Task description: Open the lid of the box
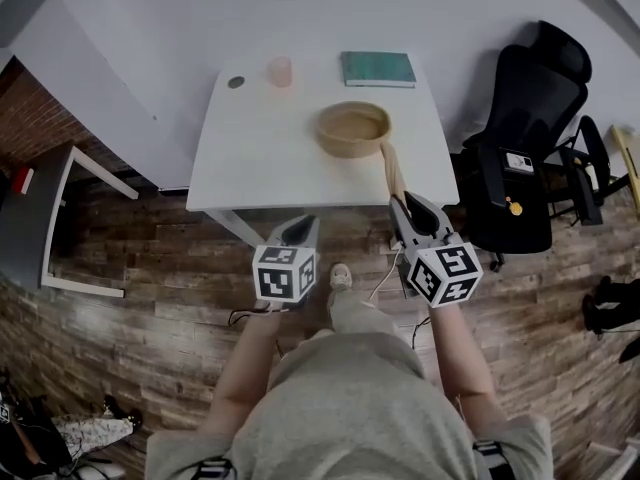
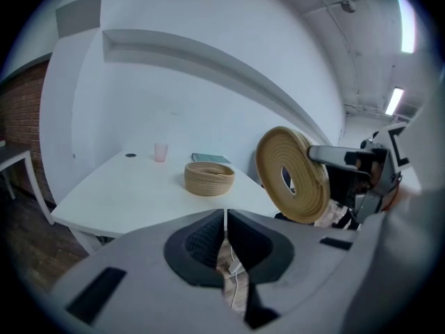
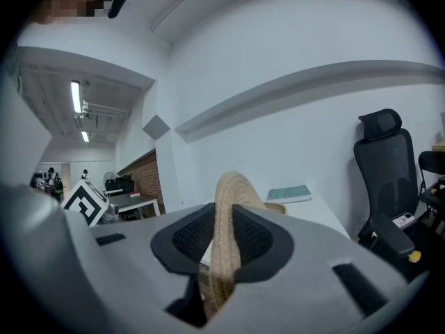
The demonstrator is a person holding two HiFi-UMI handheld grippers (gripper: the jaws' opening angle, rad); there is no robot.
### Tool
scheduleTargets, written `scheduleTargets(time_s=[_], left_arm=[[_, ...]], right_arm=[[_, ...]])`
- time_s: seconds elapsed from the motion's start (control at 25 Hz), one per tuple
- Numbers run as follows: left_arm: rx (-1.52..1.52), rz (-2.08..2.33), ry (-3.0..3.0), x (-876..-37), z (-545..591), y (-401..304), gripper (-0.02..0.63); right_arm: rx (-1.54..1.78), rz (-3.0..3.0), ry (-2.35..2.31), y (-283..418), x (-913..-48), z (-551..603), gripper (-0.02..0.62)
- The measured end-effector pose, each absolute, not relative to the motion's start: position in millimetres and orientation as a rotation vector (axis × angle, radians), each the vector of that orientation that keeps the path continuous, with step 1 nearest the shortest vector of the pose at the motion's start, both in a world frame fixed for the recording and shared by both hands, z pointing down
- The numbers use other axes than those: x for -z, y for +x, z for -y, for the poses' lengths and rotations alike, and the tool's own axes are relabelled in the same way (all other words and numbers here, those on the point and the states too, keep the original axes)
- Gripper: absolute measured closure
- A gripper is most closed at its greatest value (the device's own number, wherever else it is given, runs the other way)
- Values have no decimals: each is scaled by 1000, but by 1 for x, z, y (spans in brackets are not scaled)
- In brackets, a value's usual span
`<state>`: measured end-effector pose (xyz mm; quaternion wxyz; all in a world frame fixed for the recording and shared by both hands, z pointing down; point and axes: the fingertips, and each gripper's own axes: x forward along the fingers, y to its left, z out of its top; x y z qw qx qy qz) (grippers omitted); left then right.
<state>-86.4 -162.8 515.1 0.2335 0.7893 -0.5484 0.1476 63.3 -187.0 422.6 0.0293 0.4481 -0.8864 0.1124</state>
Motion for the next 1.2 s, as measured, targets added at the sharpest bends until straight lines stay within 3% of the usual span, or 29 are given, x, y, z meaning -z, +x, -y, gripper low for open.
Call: scheduleTargets(time_s=[0.56, 1.2], left_arm=[[-326, 1513, 2184, -485, 47, -74, 592], [-250, 1549, 2214, -451, 28, -72, 592]], right_arm=[[-442, 2795, 1372, 65, -417, 69, 515], [-474, 2824, 1315, 67, -412, 43, 515]])
